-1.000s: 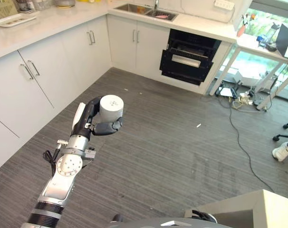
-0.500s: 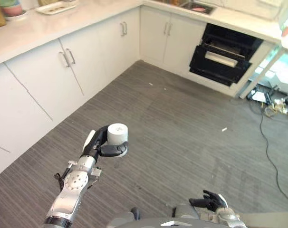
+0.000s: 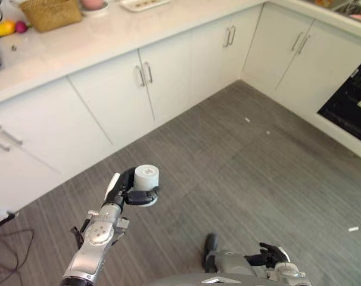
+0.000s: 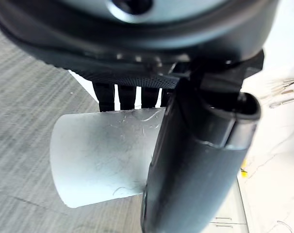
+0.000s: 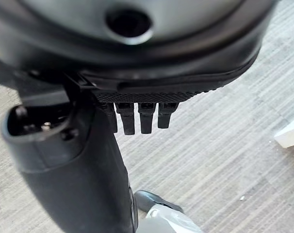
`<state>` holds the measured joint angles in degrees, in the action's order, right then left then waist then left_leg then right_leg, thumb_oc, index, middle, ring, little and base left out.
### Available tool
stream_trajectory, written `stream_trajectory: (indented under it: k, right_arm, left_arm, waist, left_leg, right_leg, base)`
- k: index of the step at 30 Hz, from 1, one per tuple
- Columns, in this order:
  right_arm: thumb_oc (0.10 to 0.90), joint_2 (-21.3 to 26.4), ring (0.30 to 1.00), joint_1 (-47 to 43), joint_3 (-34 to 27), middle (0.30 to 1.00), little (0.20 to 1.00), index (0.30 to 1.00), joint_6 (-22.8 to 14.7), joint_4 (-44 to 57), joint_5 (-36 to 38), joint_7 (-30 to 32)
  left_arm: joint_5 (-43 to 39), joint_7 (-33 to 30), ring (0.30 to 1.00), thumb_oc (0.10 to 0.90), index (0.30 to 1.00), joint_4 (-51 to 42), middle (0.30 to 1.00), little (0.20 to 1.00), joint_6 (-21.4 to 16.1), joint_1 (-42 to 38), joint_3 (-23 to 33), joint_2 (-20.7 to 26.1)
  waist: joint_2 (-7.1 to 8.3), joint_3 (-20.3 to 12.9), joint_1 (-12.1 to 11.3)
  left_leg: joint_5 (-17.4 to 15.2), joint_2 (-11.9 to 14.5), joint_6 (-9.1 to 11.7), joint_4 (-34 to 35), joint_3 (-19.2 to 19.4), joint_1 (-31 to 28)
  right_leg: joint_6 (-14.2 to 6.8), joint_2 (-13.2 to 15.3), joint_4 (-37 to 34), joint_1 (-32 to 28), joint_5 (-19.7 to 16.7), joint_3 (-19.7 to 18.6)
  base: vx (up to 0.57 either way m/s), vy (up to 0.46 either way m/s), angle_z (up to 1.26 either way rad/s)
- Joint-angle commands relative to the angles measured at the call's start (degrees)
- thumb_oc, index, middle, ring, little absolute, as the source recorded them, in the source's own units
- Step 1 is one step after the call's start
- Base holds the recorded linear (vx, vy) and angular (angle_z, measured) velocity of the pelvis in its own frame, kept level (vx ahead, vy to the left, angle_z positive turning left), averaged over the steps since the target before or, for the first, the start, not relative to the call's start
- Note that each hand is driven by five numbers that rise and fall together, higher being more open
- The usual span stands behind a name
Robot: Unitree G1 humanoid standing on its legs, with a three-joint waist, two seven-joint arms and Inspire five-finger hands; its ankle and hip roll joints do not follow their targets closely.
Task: Place the dishes in the dishwasher.
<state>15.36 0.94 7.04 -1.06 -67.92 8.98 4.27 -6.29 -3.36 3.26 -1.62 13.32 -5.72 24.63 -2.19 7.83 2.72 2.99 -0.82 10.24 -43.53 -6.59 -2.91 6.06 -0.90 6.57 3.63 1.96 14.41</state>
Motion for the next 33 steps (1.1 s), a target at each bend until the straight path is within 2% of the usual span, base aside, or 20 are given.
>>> stream_trajectory:
  k: [1, 2, 3, 5, 6, 7, 9, 10, 13, 14, 16, 17, 19, 20, 21, 23, 25, 28, 29, 33]
  right_arm:
    - [0.800, 1.63, 0.900, -1.57, 2.52, 0.900, 0.900, 0.900, -0.58, 1.89, 1.55, 1.21]
    - [0.800, 1.79, 0.900, -1.96, 2.00, 0.900, 0.900, 0.900, -0.74, 2.62, 2.99, 1.69]
    - [0.800, 1.38, 0.900, -2.22, 1.38, 0.900, 0.900, 0.900, -1.28, 3.58, 4.54, 1.98]
    - [0.800, 1.36, 0.900, -2.21, 1.38, 0.900, 0.900, 0.900, -1.27, 3.60, 4.56, 1.98]
    - [0.800, 1.21, 0.900, -2.65, 0.52, 0.900, 0.900, 0.900, -2.78, 6.57, 6.81, 1.74]
    - [0.800, 1.21, 0.900, -2.64, 0.51, 0.900, 0.900, 0.900, -2.78, 6.58, 6.81, 1.74]
    - [0.800, 1.28, 0.900, -3.37, 0.39, 0.900, 0.900, 0.900, -3.34, 7.68, 7.00, 2.19]
    - [0.800, 1.41, 0.900, -3.47, 0.03, 0.900, 0.900, 0.900, -3.81, 8.37, 7.19, 2.49]
    - [0.800, 0.74, 0.900, -2.49, -1.05, 0.900, 0.900, 0.900, -4.16, 11.34, 7.35, 2.10]
    - [0.800, 0.46, 0.900, -2.22, -1.73, 0.900, 0.900, 0.900, -4.27, 11.82, 7.39, 2.22]
    - [0.800, 0.03, 0.900, -2.37, -2.55, 0.900, 0.900, 0.900, -3.83, 14.48, 7.89, 1.88]
    - [0.800, -0.12, 0.900, -2.60, -2.28, 0.900, 0.900, 0.900, -3.77, 15.72, 7.96, 1.80]
    - [0.800, -0.54, 0.900, -3.13, -1.81, 0.900, 0.900, 0.900, -3.72, 17.36, 7.19, 1.87]
    - [0.800, -0.64, 0.900, -3.37, -1.79, 0.900, 0.900, 0.900, -3.76, 18.18, 7.05, 2.05]
    - [0.800, -0.41, 0.900, -3.14, -1.80, 0.900, 0.900, 0.900, -4.01, 21.04, 7.27, 2.04]
    - [0.800, -0.08, 0.900, -3.16, -1.95, 0.900, 0.900, 0.900, -4.26, 22.28, 7.47, 2.15]
    - [0.800, 0.14, 0.900, -3.28, -1.63, 0.900, 0.900, 0.900, -4.39, 23.17, 7.55, 2.16]
    - [0.800, 0.05, 0.900, -3.41, -1.16, 0.900, 0.900, 0.900, -4.29, 24.34, 7.21, 1.81]
    - [0.800, 0.00, 0.900, -3.11, -0.86, 0.900, 0.900, 0.900, -4.07, 24.80, 6.89, 1.53]
    - [0.800, 0.13, 0.900, -1.37, -0.46, 0.900, 0.900, 0.900, -3.87, 26.05, 6.58, 0.26]
  left_arm:
    - [-0.15, -1.47, 0.300, 0.400, 0.300, -8.13, 0.300, 0.300, -6.02, -7.33, 4.95, 6.10]
    - [0.08, -1.76, 0.300, 0.400, 0.300, -8.29, 0.300, 0.300, -5.56, -7.08, 5.20, 6.14]
    - [-0.17, -1.95, 0.300, 0.400, 0.300, -8.31, 0.300, 0.300, -5.27, -6.36, 5.84, 5.74]
    - [-0.17, -1.94, 0.300, 0.400, 0.300, -8.34, 0.300, 0.300, -5.26, -6.34, 5.86, 5.76]
    - [0.69, -1.90, 0.300, 0.400, 0.300, -8.85, 0.300, 0.300, -5.55, -5.31, 6.66, 6.44]
    - [0.69, -1.90, 0.300, 0.400, 0.300, -8.85, 0.300, 0.300, -5.55, -5.31, 6.65, 6.45]
    - [2.99, -3.20, 0.300, 0.400, 0.300, -8.74, 0.300, 0.300, -5.62, -4.32, 7.72, 6.63]
    - [3.92, -3.60, 0.300, 0.400, 0.300, -8.95, 0.300, 0.300, -5.70, -4.55, 7.56, 6.92]
    - [4.53, -3.18, 0.300, 0.400, 0.300, -11.03, 0.300, 0.300, -6.18, -3.03, 8.58, 7.32]
    - [4.91, -3.07, 0.300, 0.400, 0.300, -10.70, 0.300, 0.300, -5.89, -3.28, 8.78, 7.67]
    - [5.29, -3.02, 0.300, 0.400, 0.300, -10.83, 0.300, 0.300, -5.53, -4.14, 8.99, 8.93]
    - [5.65, -3.49, 0.300, 0.400, 0.300, -10.64, 0.300, 0.300, -5.56, -4.62, 9.26, 9.36]
    - [6.63, -3.75, 0.300, 0.400, 0.300, -10.18, 0.300, 0.300, -5.14, -5.85, 9.12, 9.73]
    - [6.96, -4.04, 0.300, 0.400, 0.300, -10.22, 0.300, 0.300, -5.21, -6.26, 9.13, 9.63]
    - [7.08, -3.81, 0.300, 0.400, 0.300, -10.16, 0.300, 0.300, -5.54, -6.97, 8.92, 9.17]
    - [7.10, -3.89, 0.300, 0.400, 0.300, -10.21, 0.300, 0.300, -5.93, -7.45, 8.85, 9.02]
    - [7.29, -3.87, 0.300, 0.400, 0.300, -10.21, 0.300, 0.300, -6.08, -7.92, 8.49, 8.41]
    - [8.58, -4.62, 0.300, 0.400, 0.300, -8.93, 0.300, 0.300, -6.43, -9.61, 7.86, 6.90]
    - [9.14, -4.49, 0.300, 0.400, 0.300, -8.51, 0.300, 0.300, -6.54, -10.00, 7.43, 6.37]
    - [9.94, -4.07, 0.300, 0.400, 0.300, -8.00, 0.300, 0.300, -6.90, -10.20, 6.81, 5.58]
  waist:
    - [4.31, 2.53, 0.58]
    - [4.72, 3.04, -0.31]
    - [4.47, 2.95, -1.37]
    - [4.87, 2.81, -1.66]
    - [3.29, 2.24, -3.11]
    - [3.44, 2.29, -3.24]
    - [2.45, 1.89, -5.80]
    - [2.31, 1.73, -6.09]
    - [1.85, -0.44, -6.43]
    - [2.30, -1.16, -6.34]
    - [2.35, 0.23, -5.20]
    - [1.79, 1.05, -4.46]
    - [0.79, 1.79, -3.79]
    - [0.57, 1.93, -3.66]
    - [0.82, 2.03, -2.85]
    - [0.94, 2.43, -2.23]
    - [1.64, 2.41, -1.85]
    - [1.73, 2.88, -0.91]
    - [1.16, 2.86, -0.52]
    - [2.01, 1.60, 0.52]
  left_leg:
    - [2.60, 1.97, -4.49, -11.41, 2.76, 7.94]
    - [-0.56, 1.09, -6.33, -12.25, 3.88, 12.76]
    - [-4.25, 1.58, -7.31, -6.10, 5.41, 17.82]
    - [-3.72, 1.34, -7.42, -5.42, 5.91, 17.68]
    - [-1.84, 2.97, -7.23, 23.67, 7.21, 18.06]
    - [-1.53, 2.87, -7.23, 24.23, 7.39, 17.70]
    - [2.83, -0.05, -6.38, 39.31, 3.57, 18.70]
    - [4.33, -0.25, -5.42, 40.89, 4.15, 20.05]
    - [4.84, 0.95, -7.18, 39.04, 5.08, 17.08]
    - [3.81, 0.79, -7.79, 38.46, 5.67, 16.19]
    - [0.79, 1.64, -9.17, 36.24, 7.21, 13.73]
    - [-0.74, 2.23, -10.02, 35.90, 7.88, 12.12]
    - [-3.17, 3.16, -11.22, 37.00, 9.76, 7.76]
    - [-4.18, 3.44, -11.33, 37.66, 10.99, 5.86]
    - [-6.13, 3.24, -11.01, 37.96, 12.54, 3.21]
    - [-7.98, 3.61, -10.68, 37.76, 13.39, 1.31]
    - [-9.92, 3.45, -10.21, 37.83, 14.52, -0.68]
    - [-13.58, 4.18, -8.68, 38.54, 15.52, -6.10]
    - [-14.79, 4.99, -8.22, 39.00, 15.73, -8.18]
    - [-16.30, 4.74, -7.46, 40.61, 15.00, -12.24]
  right_leg:
    - [-5.55, 1.93, -2.01, -4.33, 0.44, -7.40]
    - [-5.15, 1.68, -2.73, -6.36, 0.88, -8.89]
    - [-5.88, 1.02, -4.83, -10.22, 1.99, -11.24]
    - [-5.95, 1.43, -5.00, -10.04, 1.69, -11.57]
    - [-7.50, 0.49, -7.36, -13.96, 3.50, -14.79]
    - [-7.51, 0.65, -7.39, -14.02, 3.46, -14.90]
    - [-7.75, -0.77, -9.15, -18.04, 4.56, -18.32]
    - [-8.00, -0.90, -8.90, -19.57, 5.27, -19.55]
    - [-9.85, 0.98, -1.91, -19.53, 7.67, -20.90]
    - [-11.75, 2.01, 2.95, -18.03, 6.79, -19.82]
    - [-16.04, 3.69, 17.52, -11.21, -1.88, -19.14]
    - [-16.69, 4.10, 23.46, -8.01, -4.13, -17.60]
    - [-17.19, 6.94, 30.38, -2.64, -4.06, -11.18]
    - [-16.71, 8.60, 30.03, -0.73, -2.40, -7.62]
    - [-15.28, 10.37, 22.15, 1.60, 0.49, -2.43]
    - [-14.84, 10.95, 16.54, 2.46, 0.71, -0.46]
    - [-14.69, 12.71, 8.68, 4.18, -0.59, 1.59]
    - [-16.71, 14.31, -2.75, 7.92, -5.30, 5.21]
    - [-17.40, 13.94, -5.40, 8.25, -6.30, 5.34]
    - [-18.25, 14.61, -6.05, 8.85, -8.60, 3.28]
  base:
    - [0.54, -0.280, -0.40]
    - [0.58, -0.097, -0.79]
    - [0.48, -0.021, -1.26]
    - [0.46, 0.095, -1.50]
    - [0.60, 0.165, -1.17]
    - [0.87, 0.234, -1.46]
    - [0.56, 0.115, -1.51]
    - [0.55, 0.119, -2.09]
    - [0.53, 0.223, -1.44]
    - [0.33, 0.105, -0.83]
    - [0.36, 0.138, -1.36]
    - [0.27, 0.193, -0.97]
    - [0.29, 0.228, -0.43]
    - [0.41, 0.187, -0.44]
    - [0.34, 0.118, -0.70]
    - [0.31, 0.005, -0.54]
    - [0.35, -0.084, -0.07]
    - [0.46, -0.102, -0.49]
    - [0.62, -0.152, -0.11]
    - [0.37, -0.114, 0.23]
